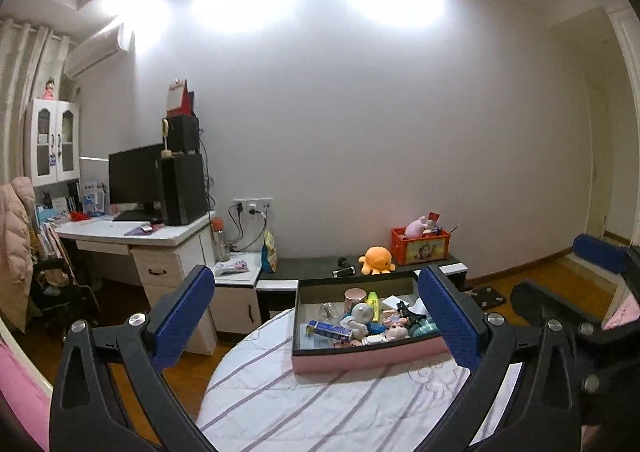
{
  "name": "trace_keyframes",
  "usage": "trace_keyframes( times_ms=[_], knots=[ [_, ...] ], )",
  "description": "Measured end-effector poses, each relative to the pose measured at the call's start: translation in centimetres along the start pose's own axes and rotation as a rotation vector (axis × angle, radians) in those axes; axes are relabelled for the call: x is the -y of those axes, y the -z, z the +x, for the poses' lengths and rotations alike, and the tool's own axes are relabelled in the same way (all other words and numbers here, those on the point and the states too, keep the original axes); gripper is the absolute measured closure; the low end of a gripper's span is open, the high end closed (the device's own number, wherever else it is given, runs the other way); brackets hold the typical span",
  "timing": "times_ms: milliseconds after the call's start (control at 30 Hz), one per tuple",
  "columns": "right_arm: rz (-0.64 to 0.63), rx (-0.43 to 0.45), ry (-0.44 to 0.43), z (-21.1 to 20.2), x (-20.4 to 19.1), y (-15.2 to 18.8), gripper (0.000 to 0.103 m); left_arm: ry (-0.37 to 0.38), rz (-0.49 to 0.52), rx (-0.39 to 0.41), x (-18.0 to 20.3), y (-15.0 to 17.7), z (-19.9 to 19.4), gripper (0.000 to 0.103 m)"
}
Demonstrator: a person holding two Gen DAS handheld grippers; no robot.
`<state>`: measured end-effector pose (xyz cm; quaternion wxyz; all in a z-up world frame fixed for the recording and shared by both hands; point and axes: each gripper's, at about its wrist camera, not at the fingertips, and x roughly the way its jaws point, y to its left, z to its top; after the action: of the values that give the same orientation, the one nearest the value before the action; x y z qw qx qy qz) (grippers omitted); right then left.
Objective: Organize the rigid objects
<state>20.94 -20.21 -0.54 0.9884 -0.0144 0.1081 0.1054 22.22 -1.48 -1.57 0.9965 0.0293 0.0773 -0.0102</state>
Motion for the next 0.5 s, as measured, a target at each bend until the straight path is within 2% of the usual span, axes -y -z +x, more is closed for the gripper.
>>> trace_keyframes(
  times_ms=[167,500],
  knots=[
    [-0.010,0.056,0.028,-4.6,-1.3,-0.8,0.000,-0.021,-0.004,0.054,-0.4,-0.3,-5.6,0.000],
    [-0.022,0.128,0.036,-12.0,-3.6,-1.1,0.000,-0.064,0.024,0.133,-0.7,-1.1,-14.0,0.000]
  ],
)
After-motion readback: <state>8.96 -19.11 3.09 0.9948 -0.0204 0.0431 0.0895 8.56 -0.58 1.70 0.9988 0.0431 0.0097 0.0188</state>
